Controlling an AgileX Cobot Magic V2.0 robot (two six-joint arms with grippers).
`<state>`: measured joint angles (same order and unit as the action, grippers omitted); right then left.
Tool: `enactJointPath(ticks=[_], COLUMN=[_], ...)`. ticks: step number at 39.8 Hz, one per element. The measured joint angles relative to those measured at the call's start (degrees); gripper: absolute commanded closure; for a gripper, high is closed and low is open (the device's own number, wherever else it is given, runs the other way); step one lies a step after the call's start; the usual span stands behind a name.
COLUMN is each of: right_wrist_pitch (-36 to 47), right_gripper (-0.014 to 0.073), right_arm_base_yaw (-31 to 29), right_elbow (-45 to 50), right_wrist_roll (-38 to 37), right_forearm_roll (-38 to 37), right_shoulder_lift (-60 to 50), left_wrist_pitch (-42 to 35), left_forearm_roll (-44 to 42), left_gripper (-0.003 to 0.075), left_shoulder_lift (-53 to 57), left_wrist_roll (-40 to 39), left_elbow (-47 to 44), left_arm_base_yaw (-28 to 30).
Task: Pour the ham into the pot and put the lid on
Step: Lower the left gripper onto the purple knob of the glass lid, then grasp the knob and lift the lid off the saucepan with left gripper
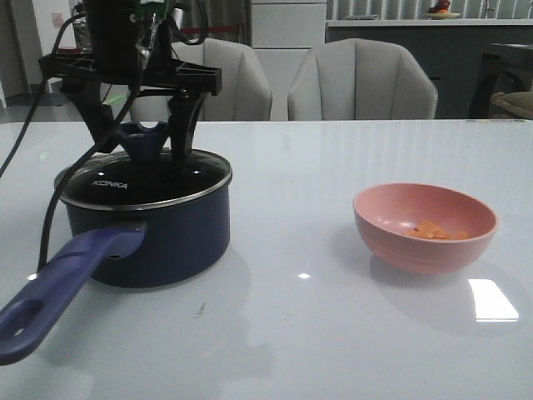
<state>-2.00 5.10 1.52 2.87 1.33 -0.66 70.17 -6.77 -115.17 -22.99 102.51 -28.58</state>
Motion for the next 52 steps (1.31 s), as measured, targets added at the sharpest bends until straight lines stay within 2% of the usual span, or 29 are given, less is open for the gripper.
enactJointPath(ticks=[5,8,34,41,52], right_wrist_pitch=[0.0,0.0,0.0,0.0,0.0], right_gripper=[0.0436,0.0436,0.0436,0.0436,0.0436], right_arm_base_yaw=[0.0,0.0,0.0,0.0,0.0], right_elbow=[0.0,0.0,0.0,0.0,0.0], right_wrist_roll=[0.0,0.0,0.0,0.0,0.0], right_forearm_roll=[0.0,0.0,0.0,0.0,0.0], right_shoulder_lift=[0.0,0.0,0.0,0.0,0.0], left_wrist_pitch=[0.3,0.7,1.3,1.3,0.4], left_forearm_roll=[0.0,0.0,-0.2,-0.2,-0.2], left_gripper=[0.0424,0.0452,0.0454,0.0454,0.0456], left_shoulder_lift=[0.0,-0.1,0.7,5.8,17.1], left_wrist_roll=[0.0,0.0,0.7,2.6,7.8], left_elbow=[0.5,0.9,7.4,5.7,-5.0], left_arm_base_yaw=[0.0,0.0,1.1,7.0,24.7])
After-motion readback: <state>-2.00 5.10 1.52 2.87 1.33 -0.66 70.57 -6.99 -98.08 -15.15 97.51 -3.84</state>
